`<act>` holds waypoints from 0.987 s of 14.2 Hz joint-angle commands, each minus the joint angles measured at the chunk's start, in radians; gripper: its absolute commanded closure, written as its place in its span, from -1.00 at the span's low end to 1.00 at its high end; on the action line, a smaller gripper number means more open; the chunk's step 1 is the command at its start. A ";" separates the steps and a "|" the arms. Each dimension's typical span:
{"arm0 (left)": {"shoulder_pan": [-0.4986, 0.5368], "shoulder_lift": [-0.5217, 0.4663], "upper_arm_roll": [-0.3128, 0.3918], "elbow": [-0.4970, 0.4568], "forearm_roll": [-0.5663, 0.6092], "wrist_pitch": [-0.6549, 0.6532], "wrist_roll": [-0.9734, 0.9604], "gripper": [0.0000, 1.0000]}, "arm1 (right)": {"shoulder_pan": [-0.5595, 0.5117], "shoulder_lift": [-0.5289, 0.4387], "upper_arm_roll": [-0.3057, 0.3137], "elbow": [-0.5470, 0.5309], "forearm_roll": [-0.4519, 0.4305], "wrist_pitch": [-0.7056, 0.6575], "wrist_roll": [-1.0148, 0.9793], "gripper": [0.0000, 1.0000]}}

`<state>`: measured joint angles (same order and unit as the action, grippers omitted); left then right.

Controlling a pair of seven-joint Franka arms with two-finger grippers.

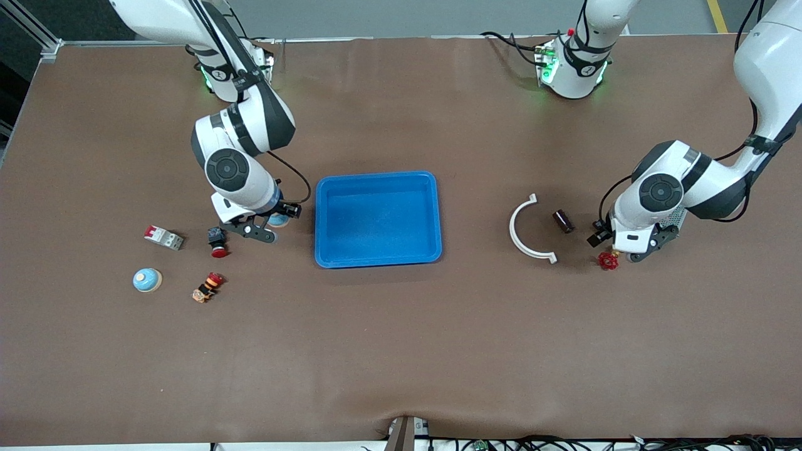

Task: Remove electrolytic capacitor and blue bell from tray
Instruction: 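Lower the bell near the other bell while the left gripper withdraws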

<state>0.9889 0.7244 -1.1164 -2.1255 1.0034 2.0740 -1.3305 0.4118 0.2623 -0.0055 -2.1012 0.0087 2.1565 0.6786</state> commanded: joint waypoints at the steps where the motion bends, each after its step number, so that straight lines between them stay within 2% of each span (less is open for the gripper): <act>1: 0.011 -0.017 -0.074 0.047 -0.020 -0.025 -0.006 -1.00 | -0.066 -0.109 0.016 -0.114 -0.016 0.035 -0.095 1.00; 6: 0.005 -0.014 -0.210 0.174 -0.087 -0.124 0.025 -1.00 | -0.145 -0.193 0.015 -0.262 -0.016 0.129 -0.227 1.00; 8: 0.007 -0.014 -0.261 0.267 -0.147 -0.220 0.164 -1.00 | -0.195 -0.222 0.015 -0.330 -0.016 0.186 -0.312 1.00; 11: 0.005 -0.016 -0.321 0.473 -0.264 -0.409 0.426 -1.00 | -0.270 -0.251 0.013 -0.405 -0.019 0.250 -0.440 1.00; 14: 0.008 -0.019 -0.362 0.573 -0.279 -0.506 0.563 -1.00 | -0.358 -0.259 0.013 -0.479 -0.030 0.370 -0.569 1.00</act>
<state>0.9978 0.7122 -1.4487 -1.6111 0.7382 1.6386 -0.8465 0.1137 0.0513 -0.0068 -2.5107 -0.0060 2.4689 0.1828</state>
